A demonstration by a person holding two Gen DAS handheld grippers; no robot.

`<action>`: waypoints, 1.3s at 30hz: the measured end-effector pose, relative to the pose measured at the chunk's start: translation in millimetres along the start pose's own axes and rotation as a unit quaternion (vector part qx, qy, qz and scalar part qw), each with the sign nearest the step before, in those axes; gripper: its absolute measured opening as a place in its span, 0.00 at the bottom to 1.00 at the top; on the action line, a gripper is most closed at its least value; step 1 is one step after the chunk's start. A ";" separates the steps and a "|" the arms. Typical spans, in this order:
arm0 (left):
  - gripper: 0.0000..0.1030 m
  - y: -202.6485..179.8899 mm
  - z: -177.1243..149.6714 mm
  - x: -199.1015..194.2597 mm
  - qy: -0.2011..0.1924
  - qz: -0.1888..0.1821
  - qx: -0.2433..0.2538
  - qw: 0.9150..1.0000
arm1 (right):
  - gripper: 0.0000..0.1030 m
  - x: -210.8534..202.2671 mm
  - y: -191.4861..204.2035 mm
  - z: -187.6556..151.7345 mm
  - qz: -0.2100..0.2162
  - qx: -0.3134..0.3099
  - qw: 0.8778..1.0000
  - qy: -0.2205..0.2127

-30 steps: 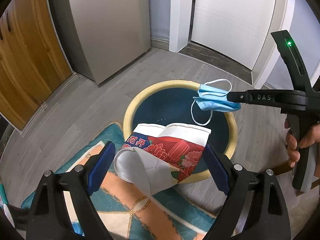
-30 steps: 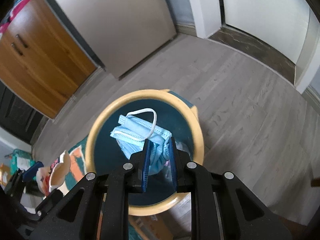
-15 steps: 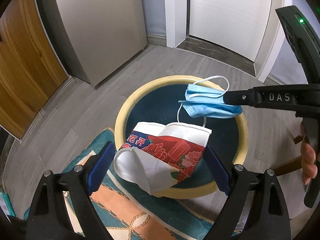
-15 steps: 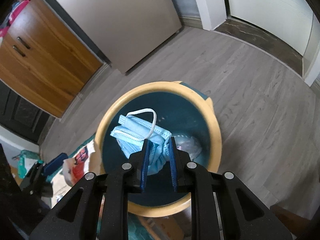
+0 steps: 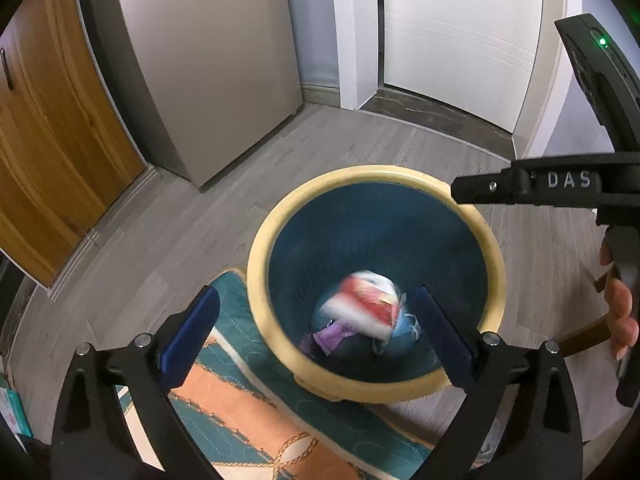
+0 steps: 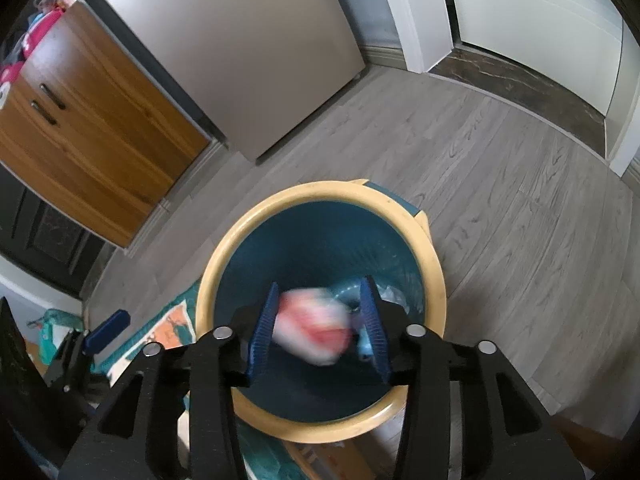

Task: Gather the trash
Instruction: 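Move both tools back over the remaining trash on the mat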

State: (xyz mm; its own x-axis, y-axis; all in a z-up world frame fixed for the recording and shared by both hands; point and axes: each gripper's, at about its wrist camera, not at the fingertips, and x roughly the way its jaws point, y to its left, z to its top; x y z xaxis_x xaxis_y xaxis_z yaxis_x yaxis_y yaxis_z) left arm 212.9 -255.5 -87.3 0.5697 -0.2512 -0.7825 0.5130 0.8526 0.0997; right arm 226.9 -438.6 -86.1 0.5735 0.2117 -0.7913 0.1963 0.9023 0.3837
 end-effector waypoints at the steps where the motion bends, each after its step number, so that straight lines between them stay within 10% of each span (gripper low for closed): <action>1: 0.93 1.3 -0.5 -1.3 0.001 0.002 0.001 1.000 | 0.49 -0.2 1.1 0.0 0.000 -0.002 1.000 0.000; 13: 0.94 39.8 -23.5 -63.7 -0.008 0.021 -0.024 0.999 | 0.89 -36.1 35.4 -8.9 0.021 -0.033 0.999 -0.038; 39: 0.94 169.6 -165.0 -218.9 -0.039 0.113 -0.156 0.981 | 0.92 -78.6 151.6 -104.8 0.035 -0.186 0.981 -0.028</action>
State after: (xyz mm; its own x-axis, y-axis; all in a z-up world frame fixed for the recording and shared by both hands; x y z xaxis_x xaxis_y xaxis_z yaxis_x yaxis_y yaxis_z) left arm 69.1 19.8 -0.5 0.6993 -0.0636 -0.7120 0.1539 0.9861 0.0631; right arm 128.2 -279.1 -15.6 0.6196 0.2665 -0.7383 -0.1437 0.9632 0.2271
